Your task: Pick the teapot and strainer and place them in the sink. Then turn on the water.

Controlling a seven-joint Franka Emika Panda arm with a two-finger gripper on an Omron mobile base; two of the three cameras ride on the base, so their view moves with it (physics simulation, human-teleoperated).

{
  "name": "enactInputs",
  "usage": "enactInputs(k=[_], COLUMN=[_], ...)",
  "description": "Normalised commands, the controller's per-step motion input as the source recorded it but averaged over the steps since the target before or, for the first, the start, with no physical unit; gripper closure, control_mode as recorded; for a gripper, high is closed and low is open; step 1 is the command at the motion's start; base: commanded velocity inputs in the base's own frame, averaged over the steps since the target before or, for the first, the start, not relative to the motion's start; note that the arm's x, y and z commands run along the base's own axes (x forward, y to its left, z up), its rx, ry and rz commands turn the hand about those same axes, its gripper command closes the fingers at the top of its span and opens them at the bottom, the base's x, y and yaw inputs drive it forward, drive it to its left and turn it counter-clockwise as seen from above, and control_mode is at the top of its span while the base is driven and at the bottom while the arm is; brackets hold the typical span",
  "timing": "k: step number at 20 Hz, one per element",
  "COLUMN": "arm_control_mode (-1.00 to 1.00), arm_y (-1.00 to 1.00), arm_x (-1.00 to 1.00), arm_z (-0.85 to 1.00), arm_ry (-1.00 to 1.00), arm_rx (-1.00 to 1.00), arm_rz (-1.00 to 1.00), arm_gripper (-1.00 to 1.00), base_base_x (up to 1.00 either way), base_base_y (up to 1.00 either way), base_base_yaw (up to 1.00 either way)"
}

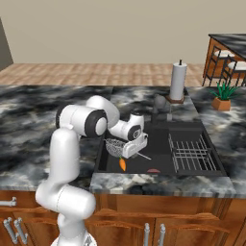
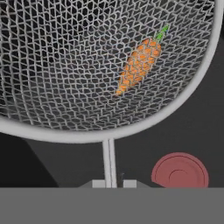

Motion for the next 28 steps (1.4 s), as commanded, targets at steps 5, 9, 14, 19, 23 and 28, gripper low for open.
enactInputs(k=[5, 9, 14, 19, 23, 28], arm_control_mode=[-1.0, -1.0, -1.0, -1.0, -1.0, -1.0], arm_y=[0.0, -0.02, -0.13, -0.19, -0.14, -0.01], arm_x=[0.16, 0.15, 0.04, 0.09, 0.03, 0.01], arm_z=[-0.13, -0.05, 0.0, -0.04, -0.14, -0.1], arm_ry=[-0.02, -0.06, -0.12, -0.06, 0.0, -0.02], arm_rx=[0.0, -0.01, 0.0, 0.0, 0.0, -0.03], arm_rz=[0.02, 0.01, 0.0, 0.0, 0.0, 0.0], arm_gripper=[1.0, 1.0, 1.0, 1.0, 1.0, 1.0], base_base_x=[0.0, 0.0, 0.0, 0.0, 0.0, 0.0], base_base_y=[0.0, 0.0, 0.0, 0.0, 0.0, 0.0], base_base_yaw=[0.0, 0.0, 0.0, 0.0, 0.0, 0.0])
